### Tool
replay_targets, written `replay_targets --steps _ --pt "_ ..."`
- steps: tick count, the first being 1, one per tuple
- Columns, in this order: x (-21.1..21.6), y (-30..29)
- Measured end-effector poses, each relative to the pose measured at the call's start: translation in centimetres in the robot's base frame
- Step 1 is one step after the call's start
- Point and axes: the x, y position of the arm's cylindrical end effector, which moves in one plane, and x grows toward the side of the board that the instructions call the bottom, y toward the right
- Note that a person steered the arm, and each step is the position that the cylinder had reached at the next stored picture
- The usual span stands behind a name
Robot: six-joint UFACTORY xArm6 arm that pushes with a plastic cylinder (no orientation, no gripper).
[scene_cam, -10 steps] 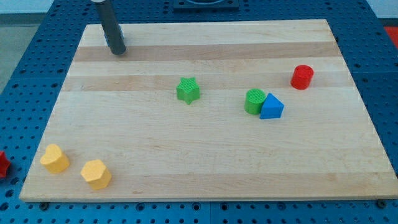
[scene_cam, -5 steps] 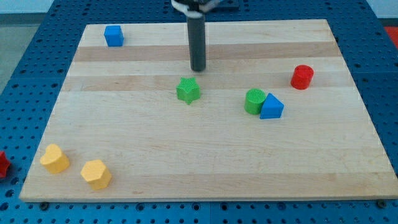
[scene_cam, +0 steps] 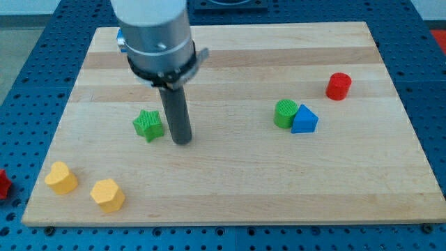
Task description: Slide the green star towards the blue cube
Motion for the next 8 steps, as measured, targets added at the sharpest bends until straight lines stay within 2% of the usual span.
replay_targets --steps 1,2,3,4,6,7,8 --pt "-1.7 -5.2" --pt "-5.7 -10.4" --pt "-6.9 -7.2" --pt "-5.4 -3.4" --pt "-14.9 -8.6" --pt "-11.8 -8.2" --pt "-9.5 -11.2"
